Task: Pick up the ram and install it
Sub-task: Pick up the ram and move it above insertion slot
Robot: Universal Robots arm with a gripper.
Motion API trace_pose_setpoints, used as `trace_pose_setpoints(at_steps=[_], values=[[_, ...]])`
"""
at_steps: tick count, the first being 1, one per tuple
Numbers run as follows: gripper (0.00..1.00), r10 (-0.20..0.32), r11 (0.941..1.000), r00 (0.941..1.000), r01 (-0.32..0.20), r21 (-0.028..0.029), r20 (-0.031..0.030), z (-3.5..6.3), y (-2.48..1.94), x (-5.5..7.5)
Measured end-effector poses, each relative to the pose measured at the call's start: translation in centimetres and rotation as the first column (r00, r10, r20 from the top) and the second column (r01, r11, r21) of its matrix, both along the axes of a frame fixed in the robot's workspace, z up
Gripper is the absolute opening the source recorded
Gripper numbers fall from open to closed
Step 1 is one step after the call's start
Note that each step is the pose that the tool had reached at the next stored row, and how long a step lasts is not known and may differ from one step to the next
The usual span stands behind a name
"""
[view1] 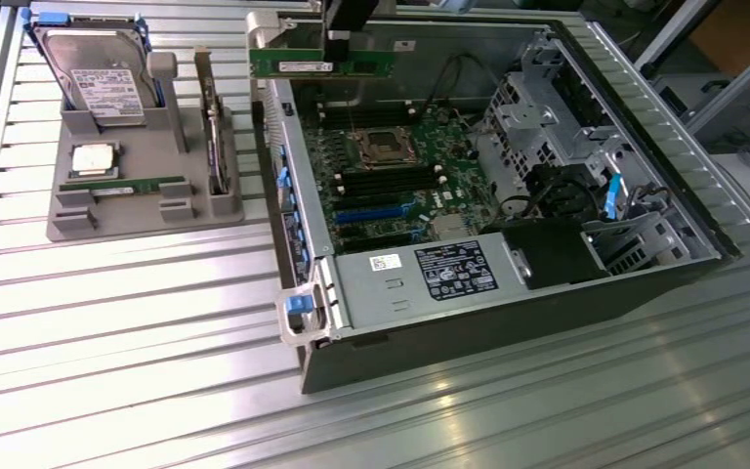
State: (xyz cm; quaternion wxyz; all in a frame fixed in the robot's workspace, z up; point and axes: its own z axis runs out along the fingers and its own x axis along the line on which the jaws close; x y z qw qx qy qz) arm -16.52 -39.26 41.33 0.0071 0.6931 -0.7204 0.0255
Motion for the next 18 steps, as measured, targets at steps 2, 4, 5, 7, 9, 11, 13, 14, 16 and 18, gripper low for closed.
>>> trace_pose_setpoints(at_steps=[2, 4, 5, 7, 9, 11, 13, 14, 16, 18], values=[[0.12, 0.0, 1.0, 1.0, 0.0, 0.0, 0.0, 0.0, 0.0, 0.2], [0.12, 0.0, 1.0, 1.0, 0.0, 0.0001, 0.0001, 0.0, 0.0, 0.4], [0.12, 0.0, 1.0, 1.0, 0.0, 0.0, 0.0001, 0.0, 0.0, 0.5], [0.12, 0.0, 1.0, 1.0, 0.0, 0.0, 0.0, 0.0, 0.0, 0.9], [0.12, 0.0, 1.0, 1.0, 0.0, 0.0, 0.0, 0.0, 0.0, 1.3], [0.12, 0.0, 1.0, 1.0, 0.0, 0.0, 0.0, 0.0, 0.0, 1.5], [0.12, 0.0, 1.0, 1.0, 0.0, 0.0, 0.0, 0.0, 0.0, 1.8], [0.12, 0.0, 1.0, 1.0, 0.0, 0.0, 0.0, 0.0, 0.0, 1.9], [0.12, 0.0, 1.0, 1.0, 0.0, 0.0, 0.0, 0.0, 0.0, 2.2], [0.12, 0.0, 1.0, 1.0, 0.0, 0.0001, 0.0, 0.0, 0.0, 2.5]])
